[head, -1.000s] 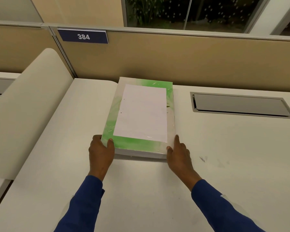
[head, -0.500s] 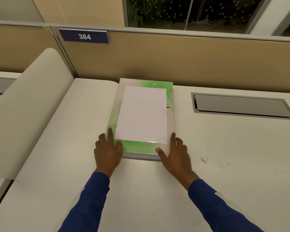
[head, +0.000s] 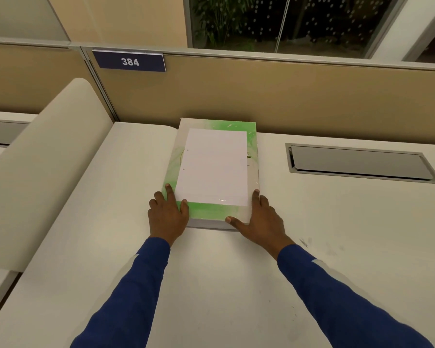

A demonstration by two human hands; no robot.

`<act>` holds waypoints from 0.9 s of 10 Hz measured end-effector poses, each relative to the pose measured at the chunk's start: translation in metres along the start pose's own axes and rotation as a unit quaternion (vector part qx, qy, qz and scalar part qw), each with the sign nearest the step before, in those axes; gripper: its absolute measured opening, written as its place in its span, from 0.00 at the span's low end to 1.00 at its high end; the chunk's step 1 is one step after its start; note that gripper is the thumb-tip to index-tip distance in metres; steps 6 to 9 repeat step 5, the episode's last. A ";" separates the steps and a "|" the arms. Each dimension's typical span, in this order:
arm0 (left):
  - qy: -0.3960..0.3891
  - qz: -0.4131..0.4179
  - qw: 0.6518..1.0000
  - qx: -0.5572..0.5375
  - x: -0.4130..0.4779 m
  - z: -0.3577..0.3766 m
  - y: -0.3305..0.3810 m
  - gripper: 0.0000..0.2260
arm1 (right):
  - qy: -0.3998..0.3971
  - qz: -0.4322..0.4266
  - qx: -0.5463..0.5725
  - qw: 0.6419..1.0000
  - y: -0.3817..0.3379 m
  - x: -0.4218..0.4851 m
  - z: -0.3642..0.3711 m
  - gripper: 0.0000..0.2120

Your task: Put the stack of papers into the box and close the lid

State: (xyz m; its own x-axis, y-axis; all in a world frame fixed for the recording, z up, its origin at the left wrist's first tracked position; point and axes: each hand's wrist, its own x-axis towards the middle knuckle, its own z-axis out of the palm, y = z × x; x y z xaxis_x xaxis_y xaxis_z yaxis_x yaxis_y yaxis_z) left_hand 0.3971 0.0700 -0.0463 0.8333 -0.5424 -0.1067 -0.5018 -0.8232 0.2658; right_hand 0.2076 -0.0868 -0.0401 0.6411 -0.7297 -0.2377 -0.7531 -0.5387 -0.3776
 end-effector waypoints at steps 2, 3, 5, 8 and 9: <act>-0.018 0.010 1.000 0.020 0.020 -0.006 -0.001 0.33 | -0.017 -0.006 -0.021 1.000 -0.002 0.015 -0.013 0.60; -0.038 0.013 0.998 0.051 0.026 -0.010 0.001 0.36 | -0.057 -0.015 -0.024 0.998 0.002 0.019 -0.022 0.61; -0.002 0.004 0.995 0.099 -0.002 -0.005 0.020 0.36 | -0.087 -0.055 -0.023 0.994 0.039 -0.004 -0.037 0.54; -0.002 0.004 0.995 0.099 -0.002 -0.005 0.020 0.36 | -0.087 -0.055 -0.023 0.994 0.039 -0.004 -0.037 0.54; -0.002 0.004 0.995 0.099 -0.002 -0.005 0.020 0.36 | -0.087 -0.055 -0.023 0.994 0.039 -0.004 -0.037 0.54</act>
